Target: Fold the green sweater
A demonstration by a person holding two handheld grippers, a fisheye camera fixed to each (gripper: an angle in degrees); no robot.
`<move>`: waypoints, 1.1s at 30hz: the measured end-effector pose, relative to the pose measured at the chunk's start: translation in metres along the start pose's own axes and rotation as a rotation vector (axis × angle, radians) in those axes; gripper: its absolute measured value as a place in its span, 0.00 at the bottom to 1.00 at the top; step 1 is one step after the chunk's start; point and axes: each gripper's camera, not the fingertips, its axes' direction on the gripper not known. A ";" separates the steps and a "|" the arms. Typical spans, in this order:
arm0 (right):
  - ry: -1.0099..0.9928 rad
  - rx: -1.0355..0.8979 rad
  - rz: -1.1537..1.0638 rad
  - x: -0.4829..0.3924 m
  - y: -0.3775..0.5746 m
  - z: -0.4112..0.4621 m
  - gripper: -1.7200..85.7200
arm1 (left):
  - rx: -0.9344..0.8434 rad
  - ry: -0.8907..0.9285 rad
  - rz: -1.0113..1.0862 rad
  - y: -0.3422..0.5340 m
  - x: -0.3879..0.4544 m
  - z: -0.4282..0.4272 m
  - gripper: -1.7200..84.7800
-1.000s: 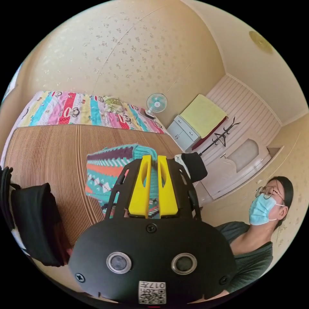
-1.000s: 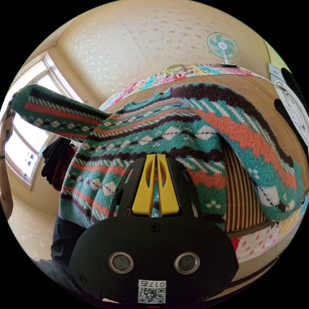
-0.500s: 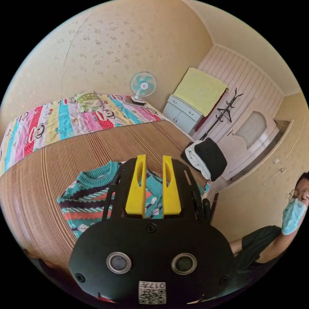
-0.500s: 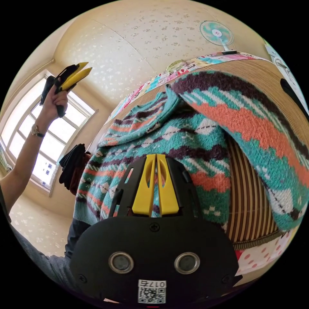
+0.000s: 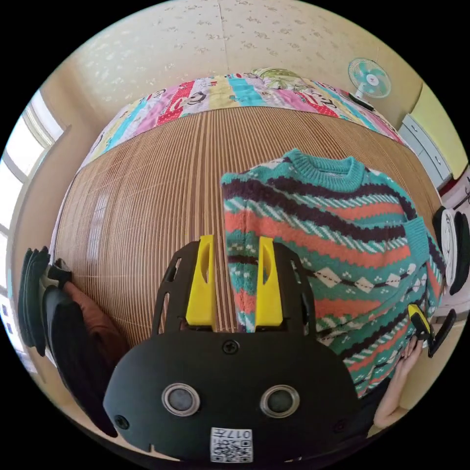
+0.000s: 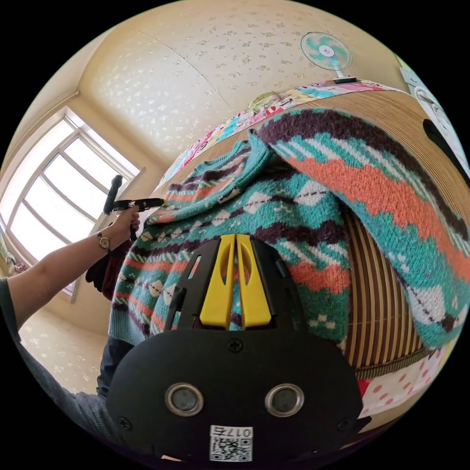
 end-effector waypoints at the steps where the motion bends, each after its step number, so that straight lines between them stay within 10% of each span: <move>1: 0.007 0.000 0.000 -0.002 -0.001 0.001 0.02 | 0.018 -0.065 0.021 0.000 0.006 -0.004 0.12; 8: 0.044 0.000 -0.020 -0.017 -0.009 0.005 0.02 | 0.162 0.190 -0.457 0.047 -0.119 -0.001 0.07; 18: 0.070 -0.001 -0.035 -0.033 -0.023 0.006 0.02 | 0.327 0.221 -0.371 0.106 -0.139 -0.078 0.11; 23: 0.068 0.001 -0.035 -0.040 -0.033 0.002 0.02 | 0.459 0.886 -0.056 0.184 -0.094 -0.127 0.13; 28: 0.058 0.003 -0.040 -0.045 -0.043 -0.004 0.02 | 0.046 0.482 0.096 0.219 -0.003 -0.096 0.11; 33: 0.021 0.029 -0.061 -0.049 -0.050 -0.018 0.03 | 0.230 0.273 0.099 0.255 0.021 -0.102 0.11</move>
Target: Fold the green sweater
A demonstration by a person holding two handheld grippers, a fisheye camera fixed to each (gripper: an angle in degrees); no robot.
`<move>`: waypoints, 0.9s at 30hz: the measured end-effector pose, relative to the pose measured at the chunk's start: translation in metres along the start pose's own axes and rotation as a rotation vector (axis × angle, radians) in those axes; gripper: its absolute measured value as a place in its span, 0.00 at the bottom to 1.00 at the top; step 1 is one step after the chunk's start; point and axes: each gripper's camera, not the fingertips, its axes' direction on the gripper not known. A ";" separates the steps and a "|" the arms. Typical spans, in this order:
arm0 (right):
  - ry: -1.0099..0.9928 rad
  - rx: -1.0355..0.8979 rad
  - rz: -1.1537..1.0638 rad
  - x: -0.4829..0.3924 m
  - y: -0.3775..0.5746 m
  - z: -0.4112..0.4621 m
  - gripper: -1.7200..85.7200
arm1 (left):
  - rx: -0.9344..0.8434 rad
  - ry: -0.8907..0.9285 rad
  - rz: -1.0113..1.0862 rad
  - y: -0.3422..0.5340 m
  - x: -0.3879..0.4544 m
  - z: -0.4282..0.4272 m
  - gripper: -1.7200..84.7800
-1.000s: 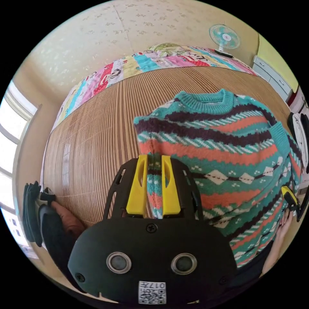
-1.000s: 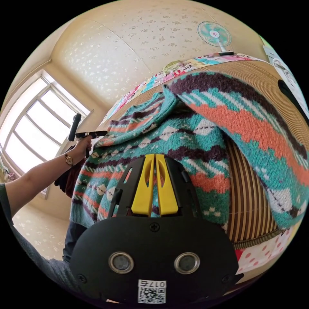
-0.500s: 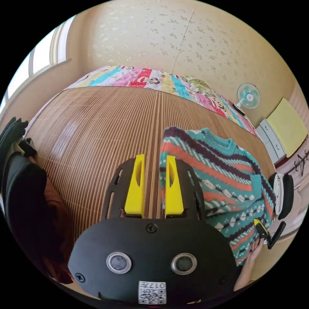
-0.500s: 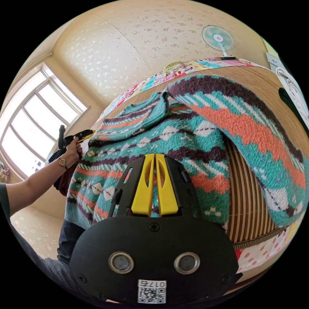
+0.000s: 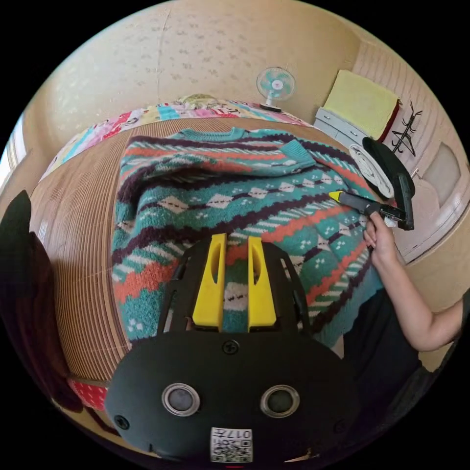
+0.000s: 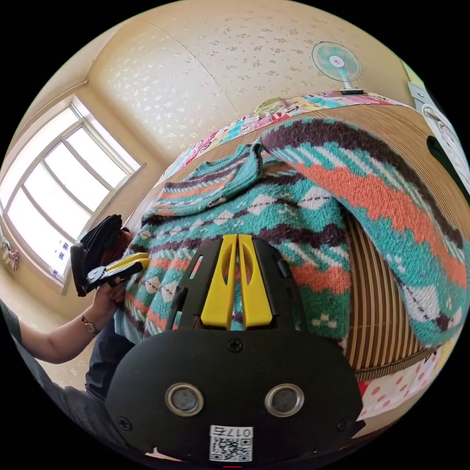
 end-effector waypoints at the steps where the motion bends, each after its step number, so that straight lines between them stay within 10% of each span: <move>1: -0.019 0.029 -0.016 -0.002 0.000 -0.008 0.03 | 0.004 -0.012 0.006 0.001 0.000 -0.001 0.11; 11: 0.030 0.502 0.703 0.093 0.088 -0.179 0.09 | 0.025 0.175 -0.098 0.003 -0.057 -0.008 0.09; 27: -0.058 0.470 0.678 0.095 -0.006 -0.220 0.04 | 0.041 0.209 -0.107 -0.012 -0.095 -0.025 0.09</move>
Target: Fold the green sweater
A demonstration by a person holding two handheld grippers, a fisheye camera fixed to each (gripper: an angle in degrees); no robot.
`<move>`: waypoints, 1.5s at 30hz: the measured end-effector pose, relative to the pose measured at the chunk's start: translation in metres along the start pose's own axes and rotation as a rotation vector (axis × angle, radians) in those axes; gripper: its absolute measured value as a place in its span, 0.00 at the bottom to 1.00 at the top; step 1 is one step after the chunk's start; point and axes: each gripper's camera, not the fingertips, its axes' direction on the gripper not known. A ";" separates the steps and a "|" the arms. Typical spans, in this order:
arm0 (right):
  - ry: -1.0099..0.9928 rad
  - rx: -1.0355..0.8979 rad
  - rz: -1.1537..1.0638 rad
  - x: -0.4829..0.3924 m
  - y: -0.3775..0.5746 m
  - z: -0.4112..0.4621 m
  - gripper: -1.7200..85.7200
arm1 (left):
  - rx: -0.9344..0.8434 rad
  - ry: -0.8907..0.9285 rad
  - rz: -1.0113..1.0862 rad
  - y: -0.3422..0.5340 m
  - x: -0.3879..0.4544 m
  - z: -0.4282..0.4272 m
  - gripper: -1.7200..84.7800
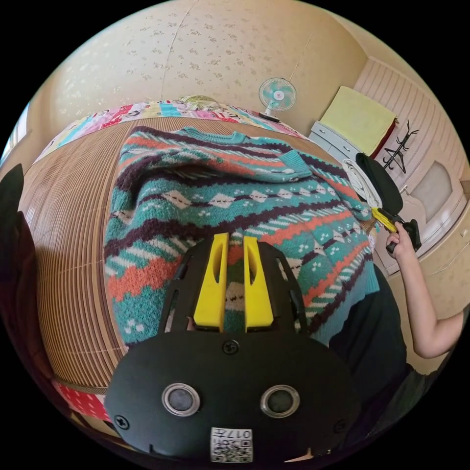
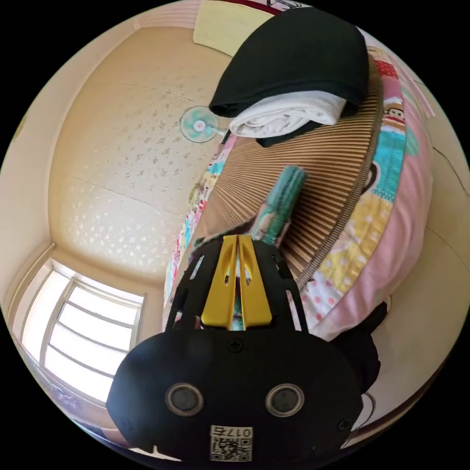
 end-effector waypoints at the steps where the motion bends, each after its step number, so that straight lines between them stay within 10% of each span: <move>1: -0.066 -0.010 -0.050 -0.024 -0.003 0.004 0.03 | 0.001 0.020 -0.010 -0.002 -0.006 -0.002 0.09; 8: -0.006 0.027 -0.385 -0.167 0.005 0.022 0.04 | 0.014 0.140 -0.078 -0.012 -0.038 -0.013 0.08; 19: 0.015 0.016 0.057 0.032 0.053 -0.022 0.13 | 0.020 0.115 -0.062 -0.028 -0.044 -0.023 0.07; 45: 0.144 -0.061 0.049 0.028 0.031 0.033 0.11 | 0.035 0.116 -0.059 -0.055 -0.050 -0.040 0.07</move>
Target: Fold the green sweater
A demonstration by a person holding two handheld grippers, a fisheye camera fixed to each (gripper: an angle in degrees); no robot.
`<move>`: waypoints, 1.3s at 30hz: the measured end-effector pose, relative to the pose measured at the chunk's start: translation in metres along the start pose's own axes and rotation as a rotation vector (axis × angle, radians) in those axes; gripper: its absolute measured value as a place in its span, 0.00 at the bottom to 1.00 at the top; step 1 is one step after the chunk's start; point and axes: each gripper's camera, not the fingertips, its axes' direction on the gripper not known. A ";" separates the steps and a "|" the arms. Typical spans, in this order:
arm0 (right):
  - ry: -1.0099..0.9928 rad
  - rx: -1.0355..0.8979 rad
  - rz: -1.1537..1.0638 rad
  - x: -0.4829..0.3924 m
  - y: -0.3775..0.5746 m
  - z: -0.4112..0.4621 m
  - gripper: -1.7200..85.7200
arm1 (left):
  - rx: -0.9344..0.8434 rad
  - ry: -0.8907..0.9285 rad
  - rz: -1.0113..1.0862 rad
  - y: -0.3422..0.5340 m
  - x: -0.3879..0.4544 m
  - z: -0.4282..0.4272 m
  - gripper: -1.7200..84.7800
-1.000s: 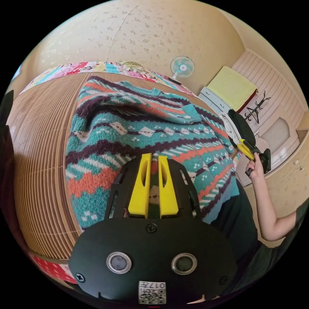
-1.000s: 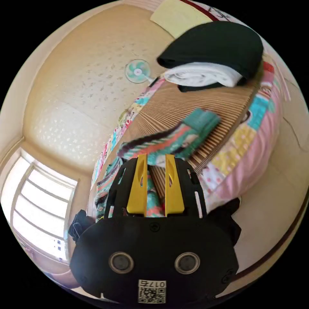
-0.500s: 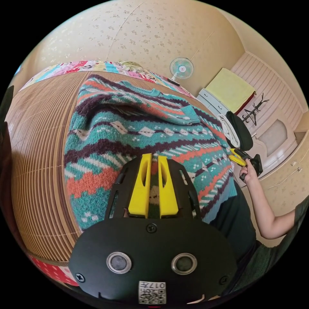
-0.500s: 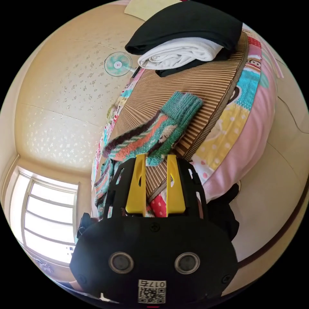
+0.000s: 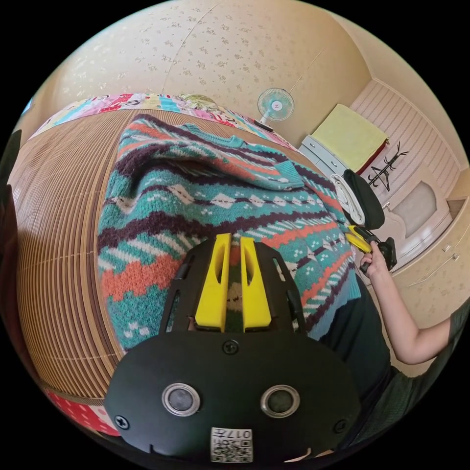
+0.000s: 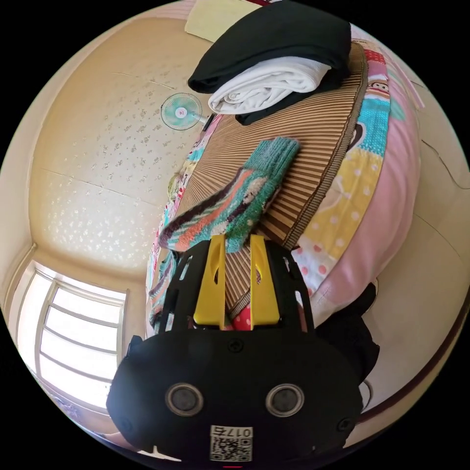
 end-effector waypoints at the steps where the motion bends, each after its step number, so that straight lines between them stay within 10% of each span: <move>1: -0.034 -0.002 0.010 0.006 -0.001 0.000 0.11 | 0.000 0.001 -0.001 -0.001 0.000 0.000 0.07; 20: -0.072 0.050 -0.001 0.060 0.001 0.016 0.21 | 0.002 0.004 -0.003 -0.013 0.004 -0.006 0.07; 25: -0.060 -0.032 0.048 0.072 -0.011 0.045 0.11 | 0.003 0.007 -0.004 -0.015 0.004 -0.008 0.07; 39: 0.051 0.535 -0.165 -0.010 0.031 0.020 0.03 | 0.008 0.045 -0.015 -0.019 -0.001 -0.013 0.07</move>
